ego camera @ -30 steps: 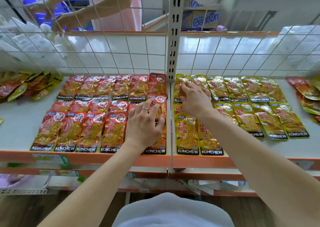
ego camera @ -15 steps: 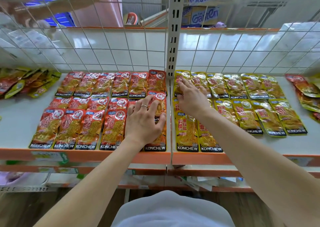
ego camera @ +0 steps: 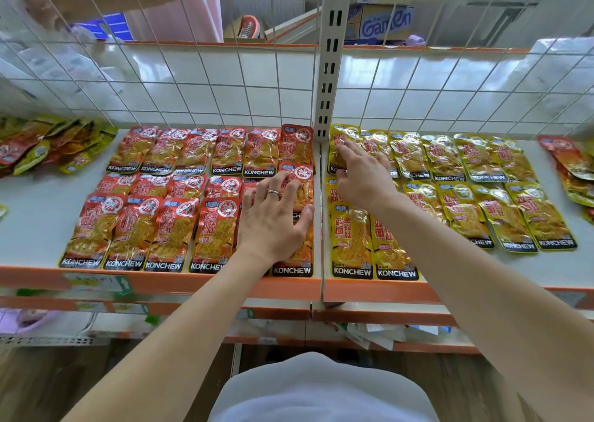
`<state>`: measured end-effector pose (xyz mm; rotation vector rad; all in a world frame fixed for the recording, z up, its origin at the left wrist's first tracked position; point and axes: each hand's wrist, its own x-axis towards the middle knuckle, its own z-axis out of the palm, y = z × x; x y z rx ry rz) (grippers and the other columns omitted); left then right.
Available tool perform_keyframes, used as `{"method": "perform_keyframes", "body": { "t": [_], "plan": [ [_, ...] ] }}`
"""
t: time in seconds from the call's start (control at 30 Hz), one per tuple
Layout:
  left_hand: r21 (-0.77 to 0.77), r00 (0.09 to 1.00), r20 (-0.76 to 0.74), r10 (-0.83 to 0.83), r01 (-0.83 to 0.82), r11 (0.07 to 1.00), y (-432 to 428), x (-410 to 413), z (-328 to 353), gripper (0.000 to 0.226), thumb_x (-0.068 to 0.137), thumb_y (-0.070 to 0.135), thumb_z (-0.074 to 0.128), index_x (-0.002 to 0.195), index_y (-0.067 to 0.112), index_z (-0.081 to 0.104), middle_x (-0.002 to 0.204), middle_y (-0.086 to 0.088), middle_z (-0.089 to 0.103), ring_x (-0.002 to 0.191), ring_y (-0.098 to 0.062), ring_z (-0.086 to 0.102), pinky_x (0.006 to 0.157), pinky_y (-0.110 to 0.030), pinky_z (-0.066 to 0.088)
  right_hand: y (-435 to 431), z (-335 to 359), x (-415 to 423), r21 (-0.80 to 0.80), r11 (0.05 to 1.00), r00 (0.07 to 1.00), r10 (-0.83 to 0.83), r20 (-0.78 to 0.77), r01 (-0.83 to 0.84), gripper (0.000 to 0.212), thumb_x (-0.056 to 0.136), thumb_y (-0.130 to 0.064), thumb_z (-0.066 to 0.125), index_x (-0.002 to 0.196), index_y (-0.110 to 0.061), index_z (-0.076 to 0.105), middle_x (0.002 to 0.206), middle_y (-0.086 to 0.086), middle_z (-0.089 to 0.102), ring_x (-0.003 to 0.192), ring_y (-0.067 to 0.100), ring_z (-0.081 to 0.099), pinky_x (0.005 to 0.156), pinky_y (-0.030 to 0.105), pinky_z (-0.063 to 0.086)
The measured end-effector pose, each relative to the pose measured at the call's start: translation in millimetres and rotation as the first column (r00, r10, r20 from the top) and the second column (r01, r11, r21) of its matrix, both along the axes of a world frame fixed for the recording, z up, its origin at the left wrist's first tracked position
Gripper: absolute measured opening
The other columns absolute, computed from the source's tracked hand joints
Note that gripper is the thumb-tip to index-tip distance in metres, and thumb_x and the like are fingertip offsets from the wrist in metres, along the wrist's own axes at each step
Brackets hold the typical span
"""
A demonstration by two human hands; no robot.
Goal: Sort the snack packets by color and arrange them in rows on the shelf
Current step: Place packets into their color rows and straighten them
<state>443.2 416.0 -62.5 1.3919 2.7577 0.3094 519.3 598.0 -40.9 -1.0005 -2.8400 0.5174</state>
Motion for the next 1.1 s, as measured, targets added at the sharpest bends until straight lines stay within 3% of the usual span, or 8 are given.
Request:
{"method": "perform_keyframes", "body": {
  "t": [0.23, 0.4, 0.6, 0.73, 0.93, 1.1],
  "plan": [
    [-0.002, 1.000, -0.009, 0.000, 0.000, 1.000, -2, 2, 5, 0.068, 0.091, 0.063, 0.016, 0.145, 0.028, 0.040, 0.158, 0.003, 0.029, 0.145, -0.020, 0.024, 0.118, -0.049, 0.015, -8, 7, 15, -0.030, 0.999, 0.996, 0.021, -0.084, -0.023, 0.058, 0.100, -0.024, 0.050, 0.155, -0.024, 0.032, 0.166, -0.001, 0.019, 0.152, 0.017, 0.016, 0.122, 0.049, 0.004],
    [0.068, 0.997, 0.075, 0.023, -0.028, 0.997, -7, 4, 18, 0.067, 0.093, 0.061, 0.021, 0.147, 0.025, 0.039, 0.161, 0.001, 0.027, 0.148, -0.019, 0.020, 0.119, -0.048, 0.010, -21, 22, 42, -0.023, 1.000, 0.983, 0.016, -0.181, -0.021, 0.054, 0.100, -0.028, 0.054, 0.151, -0.028, 0.039, 0.163, -0.002, 0.027, 0.151, 0.017, 0.020, 0.122, 0.050, 0.011],
    [0.139, 0.993, 0.064, -0.098, 0.088, 0.986, -2, 13, 44, 0.068, 0.094, 0.061, 0.021, 0.149, 0.024, 0.034, 0.161, 0.002, 0.025, 0.148, -0.019, 0.018, 0.117, -0.045, 0.010, -37, 38, 83, -0.027, 0.996, 0.964, -0.087, -0.252, 0.083, 0.050, 0.098, -0.027, 0.060, 0.146, -0.021, 0.048, 0.159, -0.001, 0.036, 0.146, 0.024, 0.034, 0.116, 0.052, 0.029],
    [0.177, 0.983, 0.044, -0.180, 0.169, 0.969, 15, 28, 54, 0.067, 0.095, 0.060, 0.023, 0.147, 0.021, 0.039, 0.157, -0.002, 0.035, 0.145, -0.024, 0.027, 0.115, -0.047, 0.019, -49, 49, 114, -0.006, 0.980, 0.939, -0.193, -0.285, 0.200, 0.050, 0.095, -0.033, 0.058, 0.143, -0.021, 0.052, 0.157, 0.001, 0.039, 0.143, 0.029, 0.039, 0.112, 0.057, 0.034],
    [0.194, 0.931, 0.031, -0.364, 0.352, 0.916, 47, 59, 58, 0.068, 0.091, 0.062, 0.026, 0.146, 0.026, 0.042, 0.157, -0.002, 0.037, 0.143, -0.026, 0.030, 0.111, -0.052, 0.025, -62, 60, 171, 0.039, 0.927, 0.900, -0.352, -0.256, 0.374, 0.049, 0.097, -0.035, 0.058, 0.145, -0.025, 0.050, 0.159, -0.002, 0.036, 0.147, 0.026, 0.031, 0.114, 0.053, 0.022],
    [0.203, 0.898, 0.009, -0.439, 0.429, 0.880, 62, 101, 69, 0.069, 0.091, 0.064, 0.026, 0.146, 0.026, 0.044, 0.157, -0.001, 0.037, 0.143, -0.027, 0.031, 0.112, -0.051, 0.026, -55, 68, 214, 0.053, 0.906, 0.884, -0.395, -0.250, 0.420, 0.049, 0.097, -0.039, 0.054, 0.144, -0.027, 0.049, 0.159, -0.003, 0.035, 0.146, 0.024, 0.032, 0.111, 0.054, 0.026]
  ]
}}
